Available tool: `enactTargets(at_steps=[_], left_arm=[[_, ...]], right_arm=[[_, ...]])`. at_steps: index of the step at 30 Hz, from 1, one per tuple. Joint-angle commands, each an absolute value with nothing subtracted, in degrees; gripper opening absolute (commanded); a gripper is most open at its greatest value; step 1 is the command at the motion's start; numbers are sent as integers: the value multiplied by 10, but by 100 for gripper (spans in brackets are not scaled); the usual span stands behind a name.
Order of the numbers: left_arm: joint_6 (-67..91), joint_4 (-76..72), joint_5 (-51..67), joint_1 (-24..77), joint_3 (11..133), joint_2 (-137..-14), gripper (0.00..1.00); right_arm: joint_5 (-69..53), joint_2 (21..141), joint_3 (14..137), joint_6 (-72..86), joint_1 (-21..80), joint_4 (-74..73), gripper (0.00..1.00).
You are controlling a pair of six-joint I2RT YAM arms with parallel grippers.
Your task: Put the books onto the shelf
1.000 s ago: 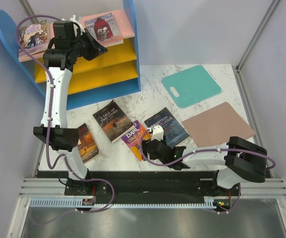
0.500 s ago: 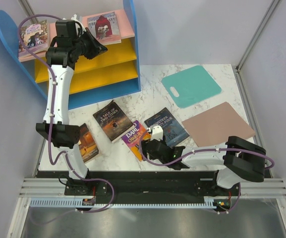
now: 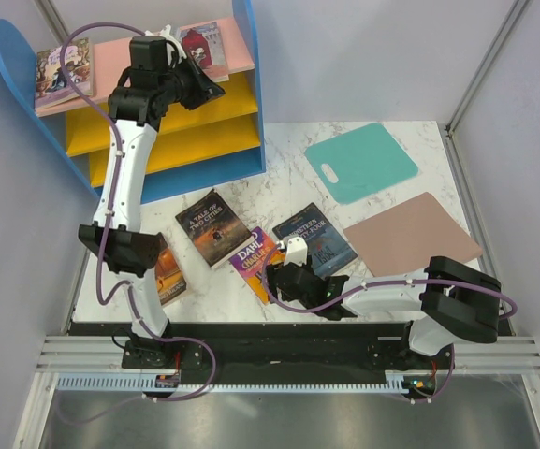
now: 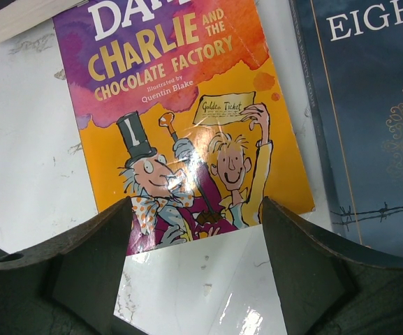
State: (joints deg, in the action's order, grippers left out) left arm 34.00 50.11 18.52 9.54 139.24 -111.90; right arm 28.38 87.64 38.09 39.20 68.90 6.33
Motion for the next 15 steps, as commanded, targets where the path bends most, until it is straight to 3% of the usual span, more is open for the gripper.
enactTargets(at_steps=[1, 11, 15], left_arm=[[338, 450, 199, 100, 1417, -1131, 2], [271, 434, 233, 134, 1393, -1097, 2], [234, 430, 218, 158, 1241, -1001, 6]], right_arm=[[291, 870, 393, 392, 692, 56, 82], [294, 859, 388, 394, 693, 55, 82], [300, 852, 387, 395, 693, 55, 82]])
